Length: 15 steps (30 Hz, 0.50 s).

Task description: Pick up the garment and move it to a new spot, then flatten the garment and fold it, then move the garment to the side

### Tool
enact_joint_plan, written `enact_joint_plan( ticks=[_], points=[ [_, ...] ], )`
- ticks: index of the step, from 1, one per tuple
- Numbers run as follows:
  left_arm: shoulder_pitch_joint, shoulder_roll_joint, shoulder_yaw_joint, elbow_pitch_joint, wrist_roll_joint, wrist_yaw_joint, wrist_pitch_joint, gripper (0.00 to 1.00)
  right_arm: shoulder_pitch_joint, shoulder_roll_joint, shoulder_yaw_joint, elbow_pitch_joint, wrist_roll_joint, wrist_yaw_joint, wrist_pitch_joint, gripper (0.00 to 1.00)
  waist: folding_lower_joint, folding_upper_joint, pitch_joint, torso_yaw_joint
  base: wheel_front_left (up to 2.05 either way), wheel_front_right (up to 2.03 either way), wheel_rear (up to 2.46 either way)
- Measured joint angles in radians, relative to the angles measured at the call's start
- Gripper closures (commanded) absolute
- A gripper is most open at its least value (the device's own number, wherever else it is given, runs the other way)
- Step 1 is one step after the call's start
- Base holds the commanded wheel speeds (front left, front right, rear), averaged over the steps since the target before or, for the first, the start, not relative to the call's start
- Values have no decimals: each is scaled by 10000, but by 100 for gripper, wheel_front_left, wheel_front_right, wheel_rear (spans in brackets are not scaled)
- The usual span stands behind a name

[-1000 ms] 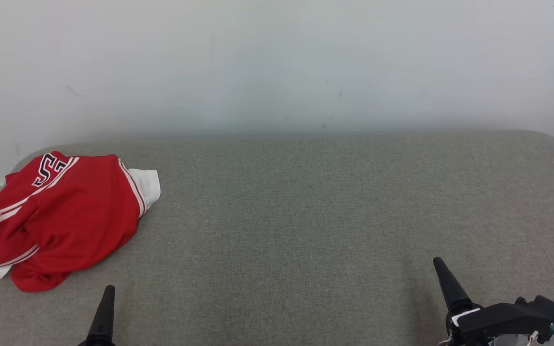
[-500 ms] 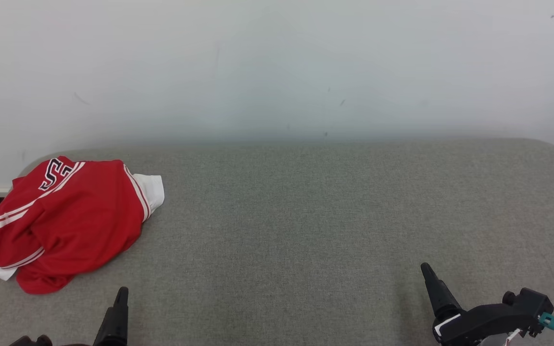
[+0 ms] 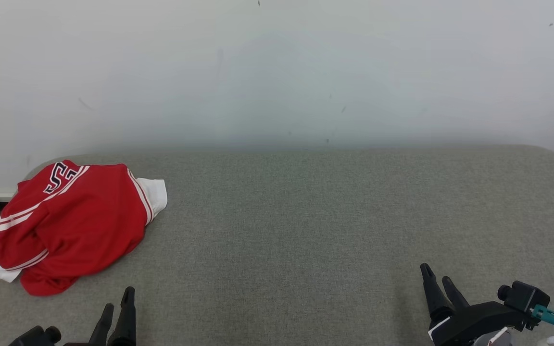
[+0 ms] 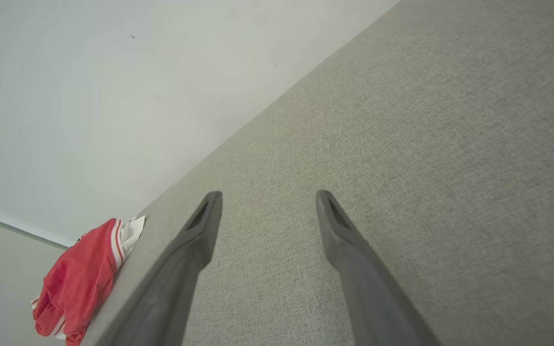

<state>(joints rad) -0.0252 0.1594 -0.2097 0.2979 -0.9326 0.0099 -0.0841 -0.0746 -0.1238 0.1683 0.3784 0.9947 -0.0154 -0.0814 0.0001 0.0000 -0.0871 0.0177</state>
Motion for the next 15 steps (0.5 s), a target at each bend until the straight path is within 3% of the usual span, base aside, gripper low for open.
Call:
enact_joint_plan(
  ticks=[15],
  points=[
    [3, 343, -642, -171, 2004, 343, -470, 0, 0, 0, 117, 322, -2420, -301, -359, 0, -1, 0, -177, 34, 0, 0, 0]
  ],
)
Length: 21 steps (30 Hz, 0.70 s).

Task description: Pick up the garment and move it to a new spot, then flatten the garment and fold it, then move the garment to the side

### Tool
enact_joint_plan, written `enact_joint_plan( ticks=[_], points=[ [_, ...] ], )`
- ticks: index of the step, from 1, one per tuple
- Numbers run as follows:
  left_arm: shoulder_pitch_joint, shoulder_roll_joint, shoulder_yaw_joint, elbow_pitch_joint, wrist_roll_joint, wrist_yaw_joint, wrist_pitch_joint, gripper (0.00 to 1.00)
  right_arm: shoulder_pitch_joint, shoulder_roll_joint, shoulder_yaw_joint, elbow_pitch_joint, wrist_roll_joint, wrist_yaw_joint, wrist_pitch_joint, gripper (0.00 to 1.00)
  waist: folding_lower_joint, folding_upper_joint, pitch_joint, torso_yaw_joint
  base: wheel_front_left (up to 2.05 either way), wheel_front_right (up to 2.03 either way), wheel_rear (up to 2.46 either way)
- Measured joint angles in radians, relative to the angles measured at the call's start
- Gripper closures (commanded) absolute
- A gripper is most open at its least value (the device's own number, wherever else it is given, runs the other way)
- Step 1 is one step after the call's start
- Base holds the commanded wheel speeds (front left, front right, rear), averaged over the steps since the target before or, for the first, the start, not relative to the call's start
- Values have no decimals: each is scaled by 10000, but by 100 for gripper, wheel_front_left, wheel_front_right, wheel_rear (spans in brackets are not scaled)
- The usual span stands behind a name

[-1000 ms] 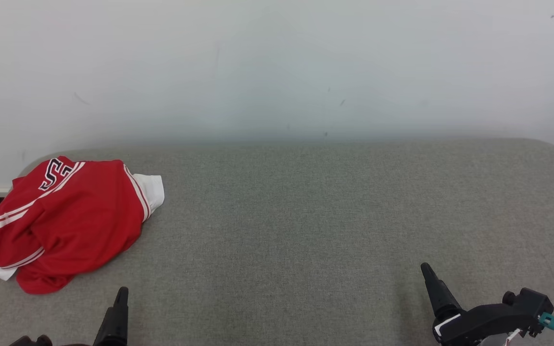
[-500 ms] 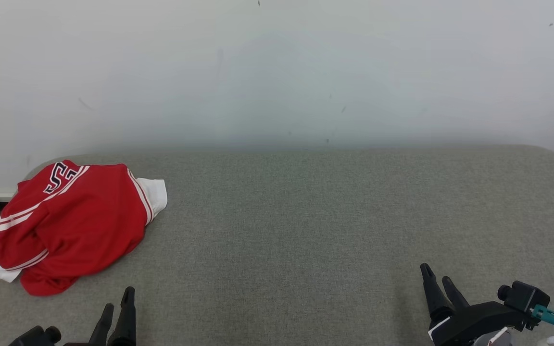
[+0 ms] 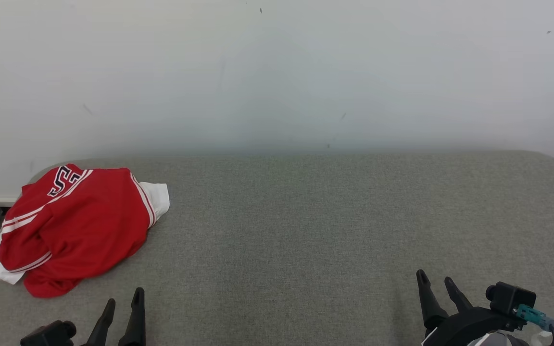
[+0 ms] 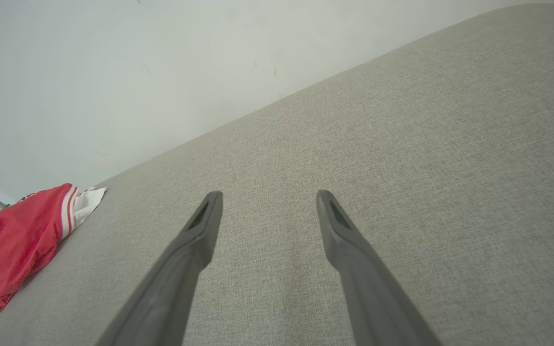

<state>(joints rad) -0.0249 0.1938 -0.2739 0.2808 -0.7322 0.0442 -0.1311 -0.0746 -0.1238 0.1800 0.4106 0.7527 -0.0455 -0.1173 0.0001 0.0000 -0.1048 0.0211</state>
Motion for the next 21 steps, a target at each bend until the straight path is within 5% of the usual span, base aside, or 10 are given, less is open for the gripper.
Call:
enact_joint_plan(
  ticks=[21],
  points=[
    [17, 311, -577, 0, 2376, 453, -297, 0, 1, 59, 178, 79, -3116, -454, -150, 0, 0, 0, -245, 52, 0, 0, 0]
  ],
)
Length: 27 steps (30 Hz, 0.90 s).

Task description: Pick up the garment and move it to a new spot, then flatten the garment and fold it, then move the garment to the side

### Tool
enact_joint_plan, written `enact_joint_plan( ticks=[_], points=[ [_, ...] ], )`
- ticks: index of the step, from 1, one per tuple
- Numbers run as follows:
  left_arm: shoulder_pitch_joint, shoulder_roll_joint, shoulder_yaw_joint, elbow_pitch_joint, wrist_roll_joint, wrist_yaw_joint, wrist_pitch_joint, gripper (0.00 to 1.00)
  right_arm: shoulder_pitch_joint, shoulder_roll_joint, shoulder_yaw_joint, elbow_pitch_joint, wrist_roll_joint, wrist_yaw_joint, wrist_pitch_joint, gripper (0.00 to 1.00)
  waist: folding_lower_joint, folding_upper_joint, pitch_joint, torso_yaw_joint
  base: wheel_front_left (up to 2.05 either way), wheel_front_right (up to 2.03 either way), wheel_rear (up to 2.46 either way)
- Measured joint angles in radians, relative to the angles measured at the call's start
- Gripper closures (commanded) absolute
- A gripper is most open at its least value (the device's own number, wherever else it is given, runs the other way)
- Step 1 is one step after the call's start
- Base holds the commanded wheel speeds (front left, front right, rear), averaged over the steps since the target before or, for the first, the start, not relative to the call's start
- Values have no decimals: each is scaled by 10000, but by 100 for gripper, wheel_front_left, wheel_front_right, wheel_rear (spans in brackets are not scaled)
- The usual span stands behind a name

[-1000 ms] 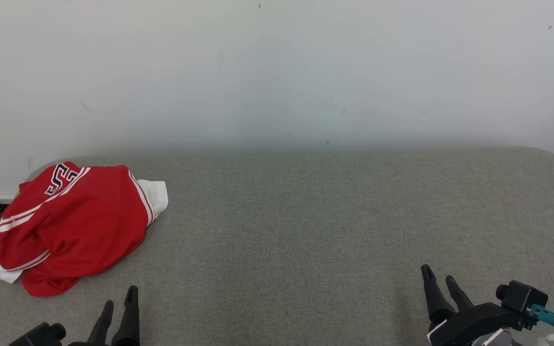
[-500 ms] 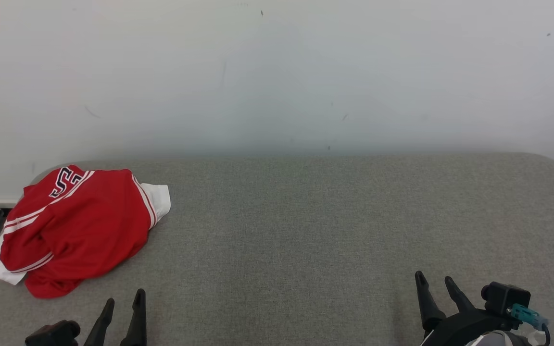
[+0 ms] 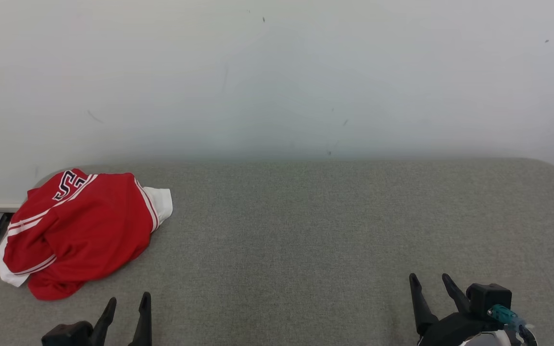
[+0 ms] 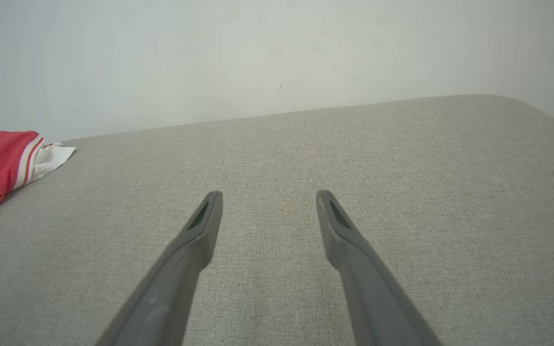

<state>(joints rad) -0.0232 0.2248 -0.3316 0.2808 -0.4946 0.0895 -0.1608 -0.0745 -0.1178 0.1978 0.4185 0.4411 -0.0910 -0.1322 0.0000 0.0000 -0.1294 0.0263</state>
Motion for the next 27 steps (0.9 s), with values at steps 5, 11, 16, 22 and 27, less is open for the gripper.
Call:
enact_joint_plan(
  ticks=[5, 11, 16, 22, 27],
  points=[
    [2, 65, -113, -15, 593, 125, -86, 0, 0, 13, 56, -8, -715, -121, -13, 0, 0, 0, -58, 12, 0, 0, 0],
    [10, 146, -255, -23, 1227, 255, -171, 0, 0, 15, 148, -25, -1532, -245, -67, 0, 0, 0, -132, 27, 0, 0, 0],
    [204, 75, -96, -33, 1553, 349, -265, 0, 9, 65, 98, -36, -2073, -334, -92, 0, 0, 0, -196, 53, 0, 0, 0],
    [239, -27, 71, -71, 1415, 347, -245, 0, 42, 221, -159, -121, -1933, -336, -82, 0, 0, 0, -208, 79, 0, 0, 0],
    [241, -17, 153, -102, 1348, 347, -199, 0, 53, 228, -194, -244, -1931, -336, 2, 0, -1, 0, -218, 91, 0, 0, 0]
  ],
)
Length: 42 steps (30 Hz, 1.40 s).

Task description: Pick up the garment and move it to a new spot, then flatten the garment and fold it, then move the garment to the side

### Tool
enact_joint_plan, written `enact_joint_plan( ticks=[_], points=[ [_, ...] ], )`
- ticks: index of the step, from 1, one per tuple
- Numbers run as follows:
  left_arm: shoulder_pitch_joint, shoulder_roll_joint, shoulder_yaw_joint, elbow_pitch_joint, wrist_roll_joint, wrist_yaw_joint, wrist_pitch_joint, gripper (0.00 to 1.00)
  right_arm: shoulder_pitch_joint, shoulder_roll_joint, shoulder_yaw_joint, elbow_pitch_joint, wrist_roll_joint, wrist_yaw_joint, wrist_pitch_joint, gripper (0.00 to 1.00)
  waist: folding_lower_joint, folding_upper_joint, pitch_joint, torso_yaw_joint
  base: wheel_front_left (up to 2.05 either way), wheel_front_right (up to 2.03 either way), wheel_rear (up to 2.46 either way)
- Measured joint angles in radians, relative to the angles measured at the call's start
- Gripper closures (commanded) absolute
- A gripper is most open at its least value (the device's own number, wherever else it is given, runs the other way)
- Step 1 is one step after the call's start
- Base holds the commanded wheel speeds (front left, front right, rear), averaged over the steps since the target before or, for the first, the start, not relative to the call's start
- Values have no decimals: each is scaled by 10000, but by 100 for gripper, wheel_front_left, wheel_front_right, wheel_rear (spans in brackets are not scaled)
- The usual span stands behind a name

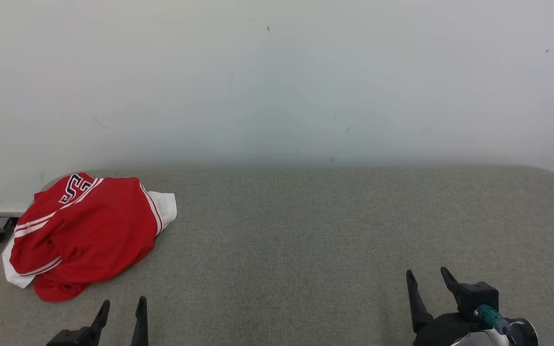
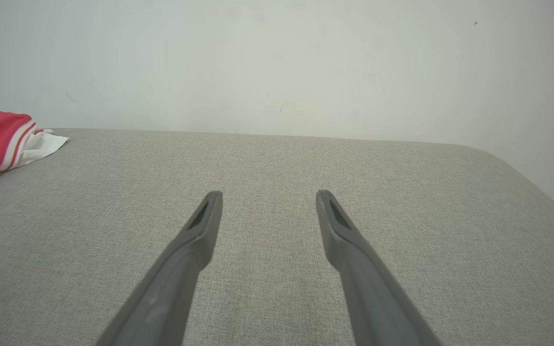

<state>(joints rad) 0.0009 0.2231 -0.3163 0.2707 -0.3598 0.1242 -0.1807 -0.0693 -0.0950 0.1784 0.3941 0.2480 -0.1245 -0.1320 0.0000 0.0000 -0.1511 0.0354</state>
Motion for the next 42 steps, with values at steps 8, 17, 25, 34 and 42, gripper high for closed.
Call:
enact_joint_plan(
  ticks=[8, 17, 25, 34, 42],
  points=[
    [-7, 2, -155, -35, 6, 0, 148, 0, 288, 21, -272, -79, 44, 0, 10, 0, 0, 0, -4, 121, 0, 0, 0],
    [-1, 113, -165, -150, 153, 0, 307, 0, 424, 35, -295, -171, 88, 0, 17, 0, 0, 0, 1, 710, 0, 0, 0],
    [987, 322, 851, -468, 257, 2, 240, 0, 243, 211, 224, -102, 186, 115, 194, 0, 0, 0, 37, 1615, 0, 0, 0],
    [1410, 303, 1413, -1083, 355, 0, 201, 0, -167, 322, 571, -314, 192, 205, 357, 0, 0, 0, 292, 2708, 0, 0, 0],
    [605, 58, 1064, -1279, 359, 0, 278, 0, -463, 307, 174, -441, 332, 190, 341, 0, 1, 1, 809, 3657, 0, 0, 0]
  ],
)
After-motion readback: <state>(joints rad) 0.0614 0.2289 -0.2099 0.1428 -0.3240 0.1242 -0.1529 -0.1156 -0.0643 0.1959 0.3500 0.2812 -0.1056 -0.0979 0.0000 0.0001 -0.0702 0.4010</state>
